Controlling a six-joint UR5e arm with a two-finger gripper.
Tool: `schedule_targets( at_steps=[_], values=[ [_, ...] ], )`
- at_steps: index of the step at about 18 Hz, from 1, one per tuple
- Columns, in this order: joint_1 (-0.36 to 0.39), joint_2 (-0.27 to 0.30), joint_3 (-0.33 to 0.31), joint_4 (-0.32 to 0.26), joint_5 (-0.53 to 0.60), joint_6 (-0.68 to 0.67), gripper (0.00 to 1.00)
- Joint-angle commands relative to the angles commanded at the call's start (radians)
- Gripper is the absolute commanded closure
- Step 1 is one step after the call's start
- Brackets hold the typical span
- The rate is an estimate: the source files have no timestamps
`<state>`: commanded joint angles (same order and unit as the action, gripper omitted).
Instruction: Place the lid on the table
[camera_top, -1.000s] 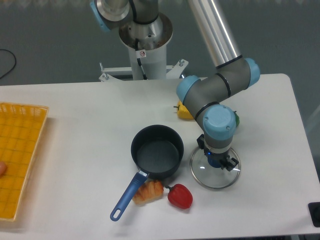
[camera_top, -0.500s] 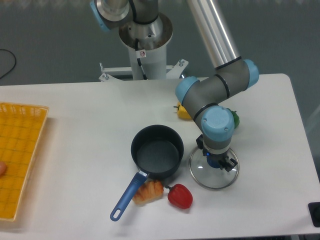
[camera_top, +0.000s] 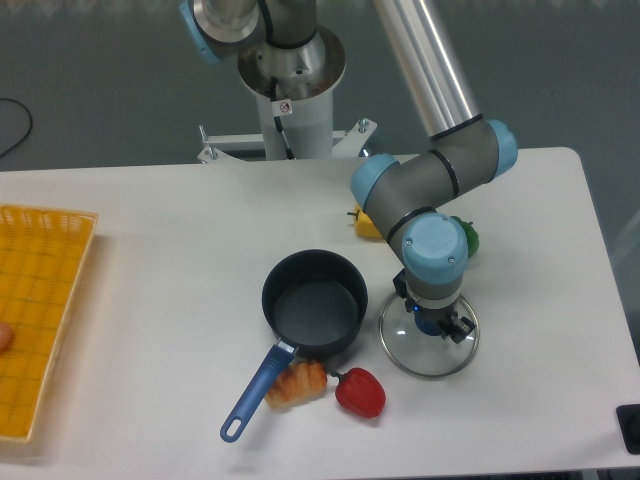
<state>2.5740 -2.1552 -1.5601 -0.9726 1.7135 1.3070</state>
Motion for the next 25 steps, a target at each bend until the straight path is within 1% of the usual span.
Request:
schedule_targets(
  at_steps=[1,2,3,4,5,8,9,12,13,15,19,21,23,25],
  values=[
    [0.000,0.000,0.000,0.000,0.000,0.000,0.42],
    [0.000,0.000,0.000,0.000,0.000,0.000,0.39],
    [0.000,0.000,0.000,0.000,0.000,0.000,0.30],
    [0.000,0.000,0.002,0.000,0.000,0.000,0.27],
    [0.000,0.000,0.002,0.000,0.000,0.000,0.27],
    [0.000,0.000,0.002,-0.002,0.000,0.002,0.07],
    [0.000,0.000,0.002,-0.002,0.000,0.002,0.05],
    [0.000,0.002,0.002,-0.002,0.000,0.000,0.04],
    [0.000,0.003,0.002,-0.002,0.000,0.000,0.01],
    [0.000,0.017,0.006,-0.005,-0.003,-0.008,0.00],
    [0.008,0.084,0.011,-0.008,-0.014,0.002,0.00],
    [0.011,0.109,0.012,-0.017,-0.020,0.005,0.00],
    [0.009,0.138,0.011,-0.038,-0.017,0.005,0.00],
    [0.005,0.162,0.003,-0.041,-0.017,0.005,0.00]
  ],
)
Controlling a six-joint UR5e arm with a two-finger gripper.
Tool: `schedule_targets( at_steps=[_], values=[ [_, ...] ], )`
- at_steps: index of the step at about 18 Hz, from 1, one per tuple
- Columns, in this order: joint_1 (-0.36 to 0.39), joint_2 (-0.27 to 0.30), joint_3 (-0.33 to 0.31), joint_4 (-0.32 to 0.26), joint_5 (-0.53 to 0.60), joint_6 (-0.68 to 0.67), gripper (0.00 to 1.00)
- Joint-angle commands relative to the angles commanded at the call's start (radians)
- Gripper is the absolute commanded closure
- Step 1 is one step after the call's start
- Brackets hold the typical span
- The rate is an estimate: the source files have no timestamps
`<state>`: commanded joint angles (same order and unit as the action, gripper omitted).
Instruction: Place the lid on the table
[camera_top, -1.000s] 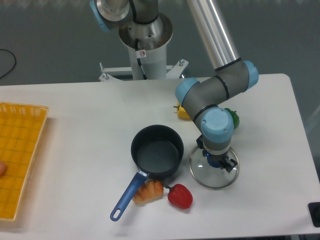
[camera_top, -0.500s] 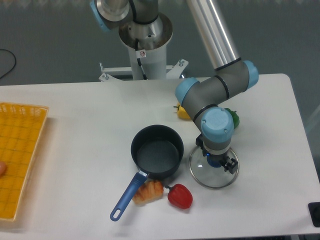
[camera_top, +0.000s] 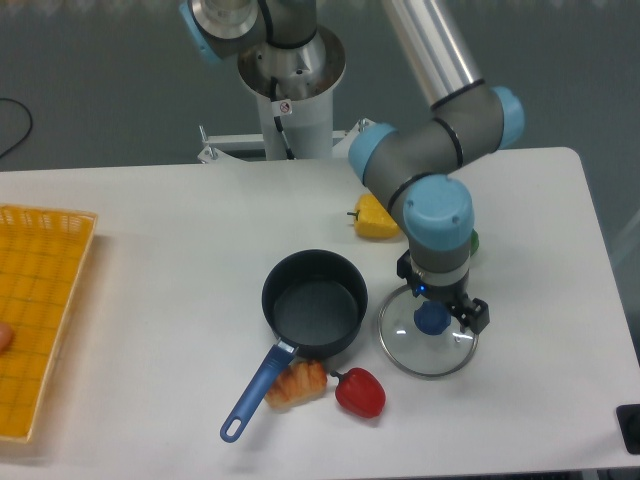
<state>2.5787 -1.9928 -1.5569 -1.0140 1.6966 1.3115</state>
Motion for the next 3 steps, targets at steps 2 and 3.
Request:
schedule_targets(
  at_steps=[2,3],
  values=[
    [-0.011,0.022,-0.005,-0.012,-0.005,-0.002,0.00],
    [-0.027,0.025,-0.005,-0.020,-0.006,-0.002,0.00]
  ],
)
